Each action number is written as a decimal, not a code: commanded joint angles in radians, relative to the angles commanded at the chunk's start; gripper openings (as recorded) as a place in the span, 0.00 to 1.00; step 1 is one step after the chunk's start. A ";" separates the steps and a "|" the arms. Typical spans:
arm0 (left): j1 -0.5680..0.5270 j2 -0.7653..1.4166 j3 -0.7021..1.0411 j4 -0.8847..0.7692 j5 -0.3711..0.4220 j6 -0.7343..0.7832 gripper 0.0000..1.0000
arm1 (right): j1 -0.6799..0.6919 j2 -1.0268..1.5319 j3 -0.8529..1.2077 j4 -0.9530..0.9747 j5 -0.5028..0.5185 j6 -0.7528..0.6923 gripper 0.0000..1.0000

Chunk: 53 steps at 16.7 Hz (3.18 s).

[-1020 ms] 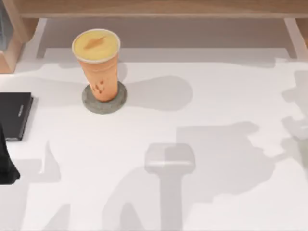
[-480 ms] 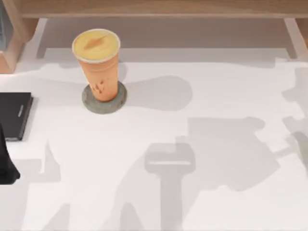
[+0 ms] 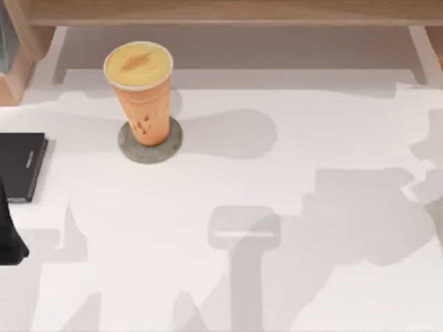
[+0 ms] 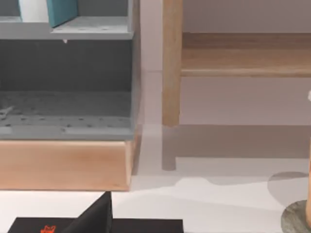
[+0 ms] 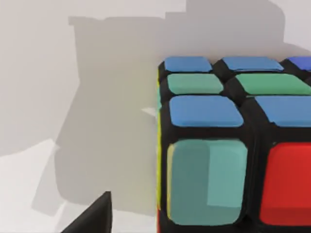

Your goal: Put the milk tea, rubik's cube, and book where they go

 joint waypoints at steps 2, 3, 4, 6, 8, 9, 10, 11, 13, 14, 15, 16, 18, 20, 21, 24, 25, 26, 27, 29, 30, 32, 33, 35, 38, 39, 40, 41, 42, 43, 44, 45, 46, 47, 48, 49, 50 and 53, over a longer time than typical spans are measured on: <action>0.000 0.000 0.000 0.000 0.000 0.000 1.00 | 0.000 0.001 -0.002 0.002 0.000 0.000 1.00; 0.000 0.000 0.000 0.000 0.000 0.000 1.00 | 0.000 0.001 -0.002 0.002 0.000 0.000 1.00; 0.000 0.000 0.000 0.000 0.000 0.000 1.00 | 0.000 0.001 -0.002 0.002 0.000 0.000 1.00; 0.000 0.000 0.000 0.000 0.000 0.000 1.00 | 0.000 0.001 -0.002 0.002 0.000 0.000 0.85; 0.000 0.000 0.000 0.000 0.000 0.000 1.00 | 0.000 0.001 -0.002 0.002 0.000 0.000 0.70; 0.000 0.000 0.000 0.000 0.000 0.000 1.00 | 0.000 0.001 -0.002 0.002 0.000 0.000 0.62; 0.000 0.000 0.000 0.000 0.000 0.000 1.00 | 0.000 0.001 -0.002 0.002 0.000 0.000 0.55; 0.000 0.000 0.000 0.000 0.000 0.000 1.00 | 0.000 0.001 -0.002 0.002 0.000 0.000 0.47; 0.000 0.000 0.000 0.000 0.000 0.000 1.00 | 0.000 0.001 -0.002 0.002 0.000 0.000 0.32; 0.000 0.000 0.000 0.000 0.000 0.000 1.00 | 0.000 0.001 -0.002 0.002 0.000 0.000 0.25; 0.000 0.000 0.000 0.000 0.000 0.000 1.00 | 0.000 0.001 -0.002 0.002 0.000 0.000 0.17; 0.000 0.000 0.000 0.000 0.000 0.000 1.00 | 0.000 0.001 -0.002 0.002 0.000 0.000 0.10; 0.000 0.000 0.000 0.000 0.000 0.000 1.00 | 0.000 0.001 -0.002 0.002 0.000 0.000 0.00; 0.000 0.000 0.000 0.000 0.000 0.000 1.00 | 0.000 0.001 -0.002 0.002 0.000 0.000 0.00; 0.000 0.000 0.000 0.000 0.000 0.000 1.00 | 0.000 0.001 -0.002 0.002 0.000 0.000 0.00; 0.000 0.000 0.000 0.000 0.000 0.000 1.00 | 0.000 0.001 -0.002 0.002 0.000 0.000 0.00; 0.000 0.000 0.000 0.000 0.000 0.000 1.00 | 0.000 0.001 -0.002 0.002 0.000 0.000 0.00; 0.000 0.000 0.000 0.000 0.000 0.000 1.00 | 0.000 -0.001 -0.001 0.002 0.001 0.001 0.00; 0.000 0.000 0.000 0.000 0.000 0.000 1.00 | 0.000 -0.003 0.003 -0.002 0.000 0.001 0.00; 0.000 0.000 0.000 0.000 0.000 0.000 1.00 | 0.000 -0.013 0.027 -0.032 0.001 0.000 0.00; 0.000 0.000 0.000 0.000 0.000 0.000 1.00 | 0.000 -0.019 0.038 -0.053 0.001 0.000 0.00; 0.000 0.000 0.000 0.000 0.000 0.000 1.00 | 0.000 -0.031 0.061 -0.095 0.000 -0.001 0.00; 0.000 0.000 0.000 0.000 0.000 0.000 1.00 | 0.000 -0.037 0.071 -0.109 0.000 -0.001 0.00; 0.000 0.000 0.000 0.000 0.000 0.000 1.00 | -0.001 -0.040 0.075 -0.113 0.000 0.000 0.00; 0.000 0.000 0.000 0.000 0.000 0.000 1.00 | 0.002 -0.036 0.073 -0.109 0.001 0.001 0.00; 0.000 0.000 0.000 0.000 0.000 0.000 1.00 | 0.013 -0.037 0.082 -0.097 0.007 0.003 0.00; 0.000 0.000 0.000 0.000 0.000 0.000 1.00 | 0.035 -0.037 0.099 -0.076 0.017 0.005 0.00; 0.000 0.000 0.000 0.000 0.000 0.000 1.00 | 0.067 -0.036 0.121 -0.044 0.031 0.009 0.00; 0.000 0.000 0.000 0.000 0.000 0.000 1.00 | 0.109 -0.032 0.148 -0.001 0.049 0.015 0.00; 0.000 0.000 0.000 0.000 0.000 0.000 1.00 | 0.158 -0.027 0.178 0.050 0.070 0.023 0.00; 0.000 0.000 0.000 0.000 0.000 0.000 1.00 | 0.215 -0.020 0.210 0.107 0.095 0.033 0.00; 0.000 0.000 0.000 0.000 0.000 0.000 1.00 | 0.277 -0.010 0.243 0.167 0.125 0.048 0.00; 0.000 0.000 0.000 0.000 0.000 0.000 1.00 | 0.345 0.001 0.275 0.230 0.160 0.066 0.00; 0.000 0.000 0.000 0.000 0.000 0.000 1.00 | 0.416 0.013 0.307 0.294 0.199 0.088 0.00; 0.000 0.000 0.000 0.000 0.000 0.000 1.00 | 0.487 0.025 0.338 0.359 0.240 0.115 0.00; 0.000 0.000 0.000 0.000 0.000 0.000 1.00 | 0.558 0.035 0.369 0.423 0.285 0.145 0.00; 0.000 0.000 0.000 0.000 0.000 0.000 1.00 | 0.625 0.044 0.401 0.487 0.334 0.179 0.00; 0.000 0.000 0.000 0.000 0.000 0.000 1.00 | 0.776 0.057 0.497 0.674 0.494 0.296 0.00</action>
